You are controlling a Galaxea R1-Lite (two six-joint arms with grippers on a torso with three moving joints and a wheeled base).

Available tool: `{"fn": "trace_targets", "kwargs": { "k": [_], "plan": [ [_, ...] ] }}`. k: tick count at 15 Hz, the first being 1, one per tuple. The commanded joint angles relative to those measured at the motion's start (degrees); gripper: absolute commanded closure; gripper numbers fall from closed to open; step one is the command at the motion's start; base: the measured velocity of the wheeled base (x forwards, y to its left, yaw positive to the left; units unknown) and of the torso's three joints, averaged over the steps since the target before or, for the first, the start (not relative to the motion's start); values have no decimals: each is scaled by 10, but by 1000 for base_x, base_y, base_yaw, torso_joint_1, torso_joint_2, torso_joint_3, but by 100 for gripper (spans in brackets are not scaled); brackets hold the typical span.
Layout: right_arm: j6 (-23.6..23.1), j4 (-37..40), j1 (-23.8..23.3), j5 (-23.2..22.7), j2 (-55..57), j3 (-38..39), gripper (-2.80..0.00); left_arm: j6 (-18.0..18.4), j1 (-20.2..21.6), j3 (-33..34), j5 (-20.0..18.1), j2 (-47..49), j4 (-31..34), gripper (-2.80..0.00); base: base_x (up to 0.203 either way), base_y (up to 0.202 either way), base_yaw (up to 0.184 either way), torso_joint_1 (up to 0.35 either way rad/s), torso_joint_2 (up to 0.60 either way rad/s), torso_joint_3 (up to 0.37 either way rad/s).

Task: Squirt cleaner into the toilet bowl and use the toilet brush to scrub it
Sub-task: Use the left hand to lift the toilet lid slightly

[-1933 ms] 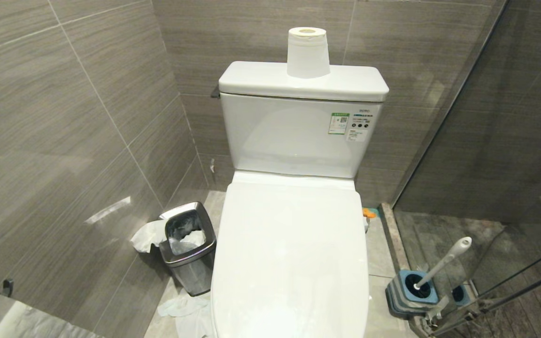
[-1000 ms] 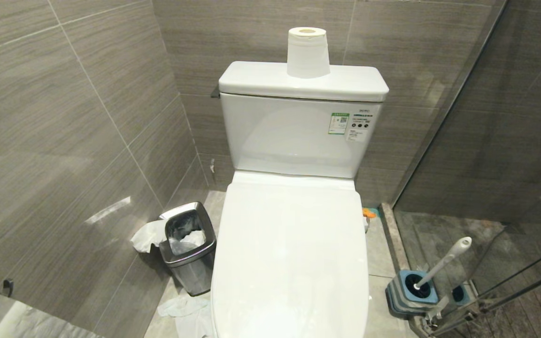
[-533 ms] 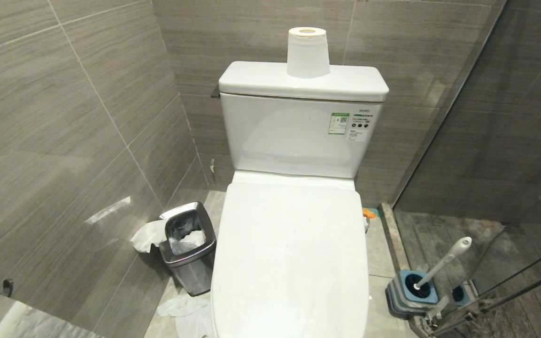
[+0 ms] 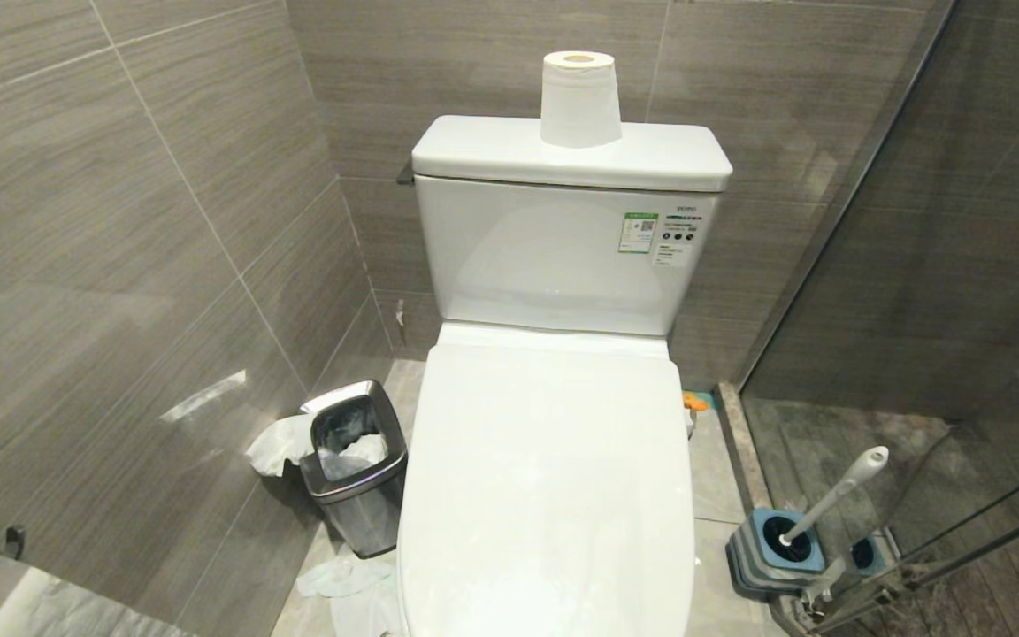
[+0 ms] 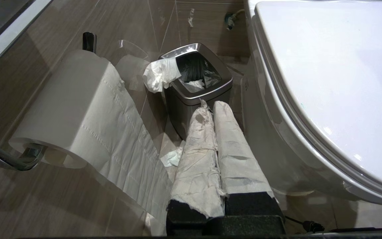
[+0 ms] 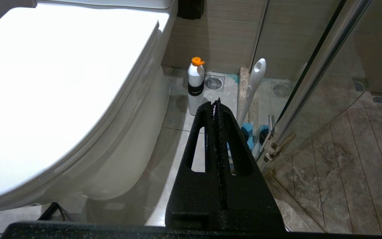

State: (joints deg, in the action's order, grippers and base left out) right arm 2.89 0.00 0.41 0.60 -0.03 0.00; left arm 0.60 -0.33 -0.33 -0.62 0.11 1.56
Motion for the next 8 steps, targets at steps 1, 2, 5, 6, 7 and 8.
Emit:
{"fn": "trace_targets", "kwargs": {
  "k": [1,2,5,6,7,8],
  "plan": [
    [0,0,0,0,0,0,0,0,0,0,0,0,0,0,0,0,0,0,0,0],
    [0,0,0,0,0,0,0,0,0,1,0,0,0,0,0,0,0,0,0,0],
    [0,0,0,1,0,0,0,0,0,1,0,0,0,0,0,0,0,0,0,0],
    [0,0,0,0,0,0,0,0,0,0,0,0,0,0,0,0,0,0,0,0],
    [0,0,0,0,0,0,0,0,0,0,0,0,0,0,0,0,0,0,0,0],
    [0,0,0,0,0,0,0,0,0,0,0,0,0,0,0,0,0,0,0,0]
  ]
}}
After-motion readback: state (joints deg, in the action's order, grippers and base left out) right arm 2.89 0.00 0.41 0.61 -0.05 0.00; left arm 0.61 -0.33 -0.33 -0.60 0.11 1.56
